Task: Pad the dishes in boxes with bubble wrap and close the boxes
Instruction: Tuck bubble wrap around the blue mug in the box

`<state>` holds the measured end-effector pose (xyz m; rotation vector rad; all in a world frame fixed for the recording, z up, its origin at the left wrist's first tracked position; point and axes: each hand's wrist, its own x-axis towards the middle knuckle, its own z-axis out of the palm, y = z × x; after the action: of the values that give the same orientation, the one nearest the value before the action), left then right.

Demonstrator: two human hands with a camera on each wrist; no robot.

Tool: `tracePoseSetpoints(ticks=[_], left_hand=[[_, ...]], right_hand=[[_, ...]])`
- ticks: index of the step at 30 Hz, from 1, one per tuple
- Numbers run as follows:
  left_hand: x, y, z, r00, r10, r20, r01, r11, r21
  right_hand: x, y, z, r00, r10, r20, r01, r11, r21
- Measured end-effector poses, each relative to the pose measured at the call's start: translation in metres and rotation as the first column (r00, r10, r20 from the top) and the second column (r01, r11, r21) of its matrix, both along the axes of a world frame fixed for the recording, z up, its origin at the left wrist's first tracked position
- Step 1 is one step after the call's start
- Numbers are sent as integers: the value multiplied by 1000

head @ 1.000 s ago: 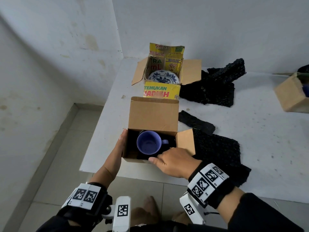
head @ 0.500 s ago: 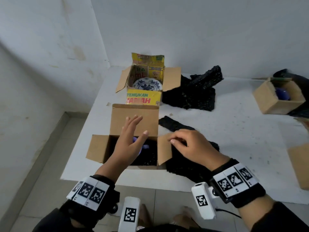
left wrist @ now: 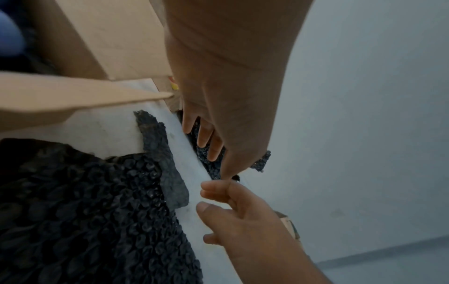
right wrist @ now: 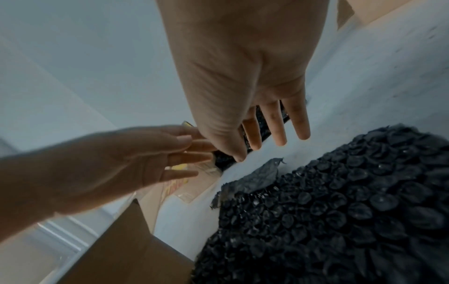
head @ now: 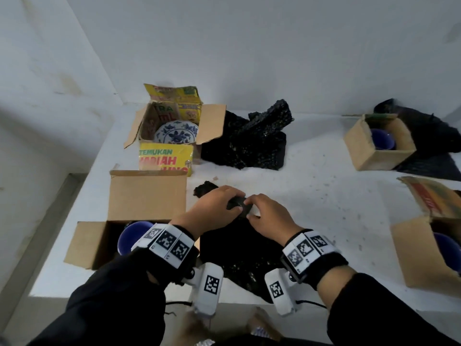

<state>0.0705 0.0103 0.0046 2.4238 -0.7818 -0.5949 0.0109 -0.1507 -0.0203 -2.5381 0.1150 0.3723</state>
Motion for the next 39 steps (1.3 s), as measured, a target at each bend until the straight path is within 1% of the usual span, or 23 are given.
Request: tracePoseSetpoints(ticks=[3,6,8,9,12,16,19,21,25,27,29,30,32,33,35,37,39], left_hand=[[19,-17,-10,999,-33,-33,37,991,128],[35,-25,-19,996,-35,-79,54,964,259],[42,-26,-26,994,-13,-105,47,942,332],[44,-26,-30,994,-9,-112,49,930,364],[44,-27,-40,992,-18,-126,69,909,410],[45,-27,-48,997,-20,-74,49,905,422],[44,-29,-55,998,-50,-32,60,890,452],[43,-31,-59,999,-42,-10,42,895,444],[44,-33,-57,999,-22,-32,34,900,435],[45,-34,-52,999,-17,-29,28,899,437],[46,-36,-45,999,10,31,-23,900,436],[47,-37,-41,997,33,68,-58,907,416],[50,-39,-32,989,82,120,-117,940,320],[52,-38,-26,986,111,126,-140,959,247],[55,-36,-12,981,169,99,-175,983,50],[54,-32,6,976,200,88,-188,974,-129],[53,-24,26,967,231,108,-201,952,-232]], right_hand=[[14,-1,-14,996,77,-39,-78,996,-44],[23,-1,-29,981,174,-86,-184,974,-135],[24,-1,-41,968,238,-80,-250,940,-230],[25,-1,-46,967,249,-54,-255,932,-259],[26,-1,-57,977,185,110,-159,964,-215],[30,-5,-61,961,170,216,-126,971,-203],[31,-5,-60,958,148,244,-109,980,-165],[32,-4,-62,956,109,274,-77,989,-124],[32,-4,-57,943,64,325,-44,997,-67],[34,-4,-48,955,7,298,-6,1000,-5],[37,-7,-38,959,-46,280,32,998,54],[39,-9,-32,951,-80,299,54,994,92],[42,-12,-19,919,-156,362,100,981,168],[43,-13,-13,898,-192,396,117,972,204],[45,-15,1,857,-247,452,137,955,262],[46,-16,16,812,-283,510,146,945,293],[48,-15,32,766,-316,559,159,937,311]])
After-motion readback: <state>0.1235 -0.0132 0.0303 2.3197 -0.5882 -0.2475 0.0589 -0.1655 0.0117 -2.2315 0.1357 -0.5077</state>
